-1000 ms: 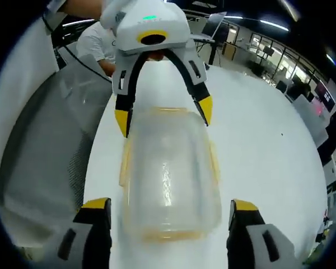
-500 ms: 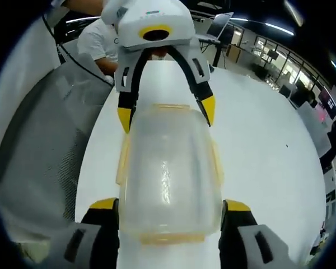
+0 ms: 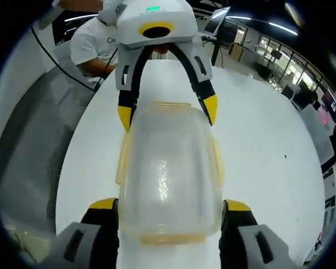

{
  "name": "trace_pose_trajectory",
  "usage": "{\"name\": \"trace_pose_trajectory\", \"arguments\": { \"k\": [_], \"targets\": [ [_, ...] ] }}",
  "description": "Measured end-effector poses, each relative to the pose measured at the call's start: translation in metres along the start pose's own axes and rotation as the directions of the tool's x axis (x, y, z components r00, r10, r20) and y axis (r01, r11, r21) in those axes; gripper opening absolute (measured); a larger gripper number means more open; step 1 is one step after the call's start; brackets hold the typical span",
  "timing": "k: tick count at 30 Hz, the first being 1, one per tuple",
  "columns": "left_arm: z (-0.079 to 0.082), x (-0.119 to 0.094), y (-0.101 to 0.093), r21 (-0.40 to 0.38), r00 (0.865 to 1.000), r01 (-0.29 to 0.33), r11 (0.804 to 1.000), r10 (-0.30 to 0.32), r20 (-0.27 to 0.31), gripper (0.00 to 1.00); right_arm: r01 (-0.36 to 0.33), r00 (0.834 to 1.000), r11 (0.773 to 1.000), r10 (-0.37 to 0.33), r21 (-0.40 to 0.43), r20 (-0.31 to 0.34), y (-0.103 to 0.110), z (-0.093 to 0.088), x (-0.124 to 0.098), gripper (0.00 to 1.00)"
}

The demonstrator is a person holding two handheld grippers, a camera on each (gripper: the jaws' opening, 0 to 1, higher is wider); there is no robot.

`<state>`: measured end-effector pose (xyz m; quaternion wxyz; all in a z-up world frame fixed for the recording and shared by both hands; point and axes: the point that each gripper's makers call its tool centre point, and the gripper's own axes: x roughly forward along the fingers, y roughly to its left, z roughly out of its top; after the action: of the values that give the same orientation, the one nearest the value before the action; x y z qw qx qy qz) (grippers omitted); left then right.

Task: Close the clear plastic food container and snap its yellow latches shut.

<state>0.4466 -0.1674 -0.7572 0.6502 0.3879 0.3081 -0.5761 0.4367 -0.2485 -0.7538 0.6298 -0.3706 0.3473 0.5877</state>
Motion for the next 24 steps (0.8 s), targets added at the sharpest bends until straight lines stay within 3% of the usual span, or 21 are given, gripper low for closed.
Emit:
{"name": "trace_pose_trajectory", "arguments": {
  "k": [14, 17, 24],
  "targets": [
    [-0.002, 0.012, 0.071, -0.001, 1.0, 0.0, 1.0, 0.0, -0.017, 0.75, -0.02, 1.0, 1.0, 0.02, -0.013, 0.007, -0.07, -0.001, 0.005, 0.74],
    [-0.003, 0.014, 0.08, -0.01, 1.0, -0.004, 1.0, 0.004, -0.018, 0.75, -0.039, 0.999, 0.999, 0.04, -0.018, 0.024, -0.08, -0.002, 0.006, 0.75],
    [-0.002, 0.014, 0.08, -0.012, 1.0, -0.005, 1.0, 0.005, -0.02, 0.76, -0.057, 0.998, 0.998, 0.057, -0.031, 0.013, -0.079, -0.002, 0.007, 0.76]
  ]
}}
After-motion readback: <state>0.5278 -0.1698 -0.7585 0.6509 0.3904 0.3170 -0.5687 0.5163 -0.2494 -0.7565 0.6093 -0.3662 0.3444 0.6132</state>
